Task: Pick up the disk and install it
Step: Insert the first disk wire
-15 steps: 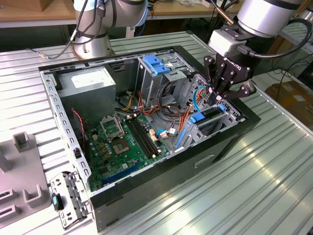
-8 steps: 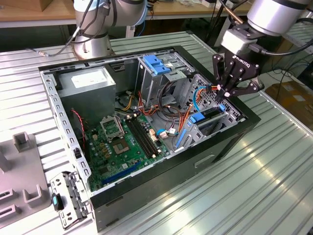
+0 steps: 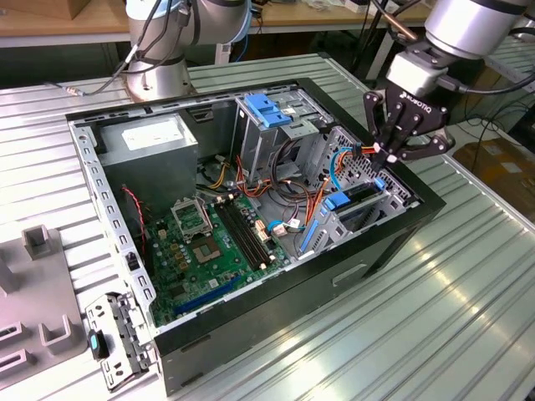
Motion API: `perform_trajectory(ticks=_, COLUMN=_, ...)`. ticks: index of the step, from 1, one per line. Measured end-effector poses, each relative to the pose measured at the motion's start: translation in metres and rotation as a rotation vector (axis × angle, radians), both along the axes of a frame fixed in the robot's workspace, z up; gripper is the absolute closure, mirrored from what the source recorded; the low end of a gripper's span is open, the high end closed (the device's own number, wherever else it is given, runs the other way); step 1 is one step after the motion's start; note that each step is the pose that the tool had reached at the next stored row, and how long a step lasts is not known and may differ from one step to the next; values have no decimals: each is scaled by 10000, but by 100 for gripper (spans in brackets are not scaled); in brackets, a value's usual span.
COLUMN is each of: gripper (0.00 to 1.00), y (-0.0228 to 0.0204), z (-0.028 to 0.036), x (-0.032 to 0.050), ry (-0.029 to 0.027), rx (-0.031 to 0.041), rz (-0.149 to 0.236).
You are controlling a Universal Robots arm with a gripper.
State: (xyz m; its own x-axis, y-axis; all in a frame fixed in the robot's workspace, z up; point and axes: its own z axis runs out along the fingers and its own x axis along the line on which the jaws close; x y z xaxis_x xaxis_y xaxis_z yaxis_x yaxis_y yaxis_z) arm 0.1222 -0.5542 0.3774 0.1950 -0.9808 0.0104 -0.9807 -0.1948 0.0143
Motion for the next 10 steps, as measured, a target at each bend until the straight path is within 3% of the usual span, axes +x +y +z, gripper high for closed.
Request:
perform_trajectory(ticks=5, gripper=89, y=83, z=0, x=84, ry=2, rx=1, rz=62)
perform_trajectory(ticks=10, gripper=89, y=86, z=0, x=92, ry=4, rx=-2, rz=63)
